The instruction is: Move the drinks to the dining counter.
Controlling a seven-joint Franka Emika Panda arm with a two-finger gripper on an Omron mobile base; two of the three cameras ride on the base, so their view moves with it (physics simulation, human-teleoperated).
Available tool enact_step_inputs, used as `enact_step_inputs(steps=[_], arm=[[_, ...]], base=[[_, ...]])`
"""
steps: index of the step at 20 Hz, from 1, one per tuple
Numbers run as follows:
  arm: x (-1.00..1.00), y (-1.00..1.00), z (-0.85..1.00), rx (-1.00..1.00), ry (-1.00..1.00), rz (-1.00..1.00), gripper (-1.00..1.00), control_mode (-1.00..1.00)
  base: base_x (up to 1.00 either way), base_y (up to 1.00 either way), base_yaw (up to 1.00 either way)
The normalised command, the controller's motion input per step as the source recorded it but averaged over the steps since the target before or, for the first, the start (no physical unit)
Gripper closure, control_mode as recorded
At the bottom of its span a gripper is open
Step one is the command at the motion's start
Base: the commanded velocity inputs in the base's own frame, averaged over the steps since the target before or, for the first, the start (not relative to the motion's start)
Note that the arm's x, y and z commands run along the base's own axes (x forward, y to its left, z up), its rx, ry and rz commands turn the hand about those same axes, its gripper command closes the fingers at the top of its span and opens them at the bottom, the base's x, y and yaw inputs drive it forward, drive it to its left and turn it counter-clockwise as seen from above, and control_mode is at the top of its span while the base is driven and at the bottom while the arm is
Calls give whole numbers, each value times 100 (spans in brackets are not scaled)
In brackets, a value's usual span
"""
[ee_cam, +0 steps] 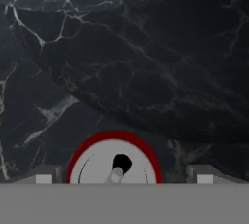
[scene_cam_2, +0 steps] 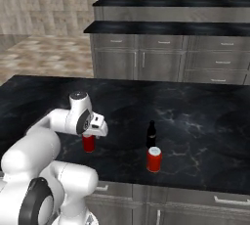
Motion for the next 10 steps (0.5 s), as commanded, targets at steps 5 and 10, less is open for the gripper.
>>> enact_step_inputs(steps=[5, 10], arm=[[9, 0, -21, 0, 0, 0, -100, -100], [0, 10, -49, 0, 4, 0, -100, -100]], base=[[0, 0, 0], [0, 0, 0]])
